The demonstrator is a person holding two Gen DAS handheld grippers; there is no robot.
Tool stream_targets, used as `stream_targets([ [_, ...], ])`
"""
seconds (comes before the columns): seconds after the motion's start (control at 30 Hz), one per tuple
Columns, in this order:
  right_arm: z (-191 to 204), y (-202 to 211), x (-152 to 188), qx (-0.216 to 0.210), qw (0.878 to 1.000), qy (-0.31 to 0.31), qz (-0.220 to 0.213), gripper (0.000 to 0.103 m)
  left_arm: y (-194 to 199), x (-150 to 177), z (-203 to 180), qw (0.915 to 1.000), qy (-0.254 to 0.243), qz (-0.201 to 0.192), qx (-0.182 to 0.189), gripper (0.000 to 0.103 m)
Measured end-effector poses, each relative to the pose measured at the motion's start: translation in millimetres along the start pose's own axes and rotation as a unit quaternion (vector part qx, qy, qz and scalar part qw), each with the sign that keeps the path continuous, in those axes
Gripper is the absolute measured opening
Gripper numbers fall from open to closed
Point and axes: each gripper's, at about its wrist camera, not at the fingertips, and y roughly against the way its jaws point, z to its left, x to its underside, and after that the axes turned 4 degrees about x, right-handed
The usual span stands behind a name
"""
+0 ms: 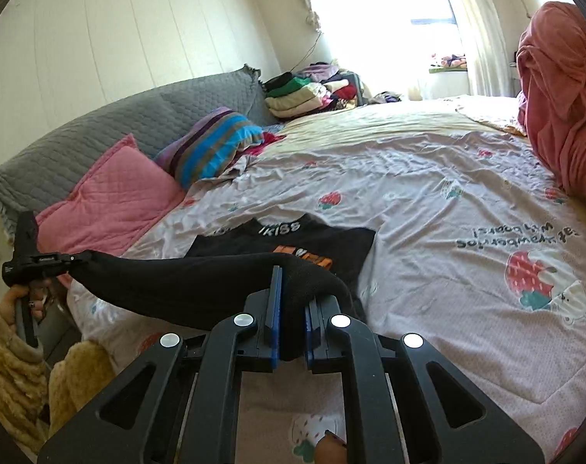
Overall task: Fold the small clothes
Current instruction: 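Lift the hem with both tools and fold it toward the collar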
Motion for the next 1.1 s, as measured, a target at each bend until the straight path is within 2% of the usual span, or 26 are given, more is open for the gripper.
stream_targets([
  [0.2,-5,-12,-16,0.01,1.0,-0.022,-0.014,0.008,-11,-19,2,0.9996,0.019,-0.019,0.009,0.003],
  [0.7,-12,-51,-48,0.047,0.998,-0.004,-0.032,0.008,-42,-58,-8,0.9987,-0.001,-0.045,-0.021,0.003],
  [1.1,-22,-100,-59,0.079,0.997,0.003,-0.007,0.008,-84,-70,1,0.9985,-0.003,-0.037,-0.041,0.003],
])
